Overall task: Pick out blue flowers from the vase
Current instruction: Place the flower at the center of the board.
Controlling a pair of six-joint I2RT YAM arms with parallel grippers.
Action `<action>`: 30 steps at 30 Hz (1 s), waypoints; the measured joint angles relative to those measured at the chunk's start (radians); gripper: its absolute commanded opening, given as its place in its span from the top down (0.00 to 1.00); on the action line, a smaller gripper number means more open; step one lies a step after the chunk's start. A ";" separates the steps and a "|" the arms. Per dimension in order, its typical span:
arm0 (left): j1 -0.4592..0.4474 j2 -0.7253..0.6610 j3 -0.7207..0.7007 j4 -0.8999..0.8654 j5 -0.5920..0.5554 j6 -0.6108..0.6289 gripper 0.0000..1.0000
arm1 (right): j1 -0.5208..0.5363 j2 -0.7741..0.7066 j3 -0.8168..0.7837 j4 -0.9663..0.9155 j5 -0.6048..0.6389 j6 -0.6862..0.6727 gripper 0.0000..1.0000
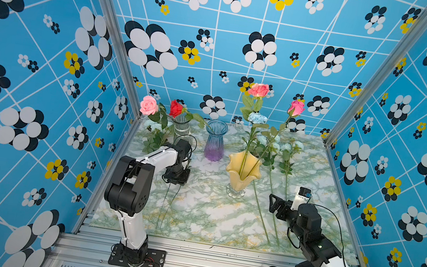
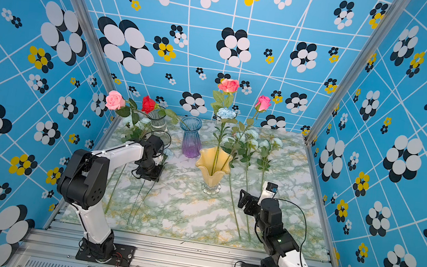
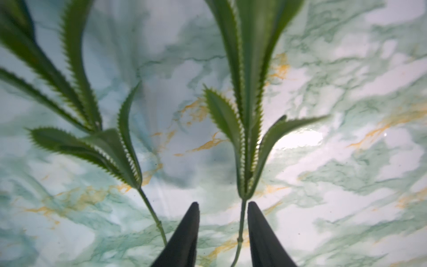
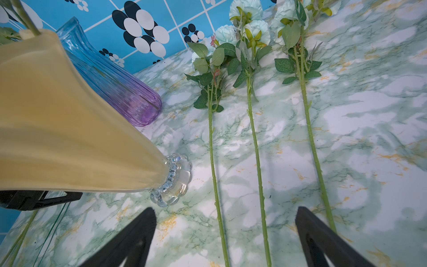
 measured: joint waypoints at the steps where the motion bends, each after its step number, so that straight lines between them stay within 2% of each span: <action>1: 0.000 -0.010 0.002 -0.005 -0.002 0.002 0.50 | 0.000 0.000 0.000 0.000 0.000 0.000 0.03; 6: 0.000 -0.097 0.033 -0.041 -0.002 -0.001 0.37 | 0.000 0.001 0.000 0.000 0.000 0.000 0.03; 13: -0.018 -0.296 0.067 -0.056 -0.002 -0.005 0.35 | 0.000 0.011 0.000 0.001 0.000 0.000 0.02; 19: -0.086 -0.482 0.037 0.000 0.000 -0.031 0.30 | 0.000 0.038 0.000 0.015 0.000 0.000 0.03; 22: -0.143 -0.603 -0.059 0.106 -0.015 -0.046 0.26 | 0.000 0.052 0.000 0.015 0.000 0.000 0.04; 26: -0.257 -0.756 -0.262 0.267 -0.071 -0.066 0.23 | 0.000 0.055 0.000 0.015 0.000 0.000 0.04; 30: -0.332 -0.849 -0.452 0.416 -0.134 -0.098 0.17 | 0.000 0.053 0.001 0.013 0.000 0.000 0.03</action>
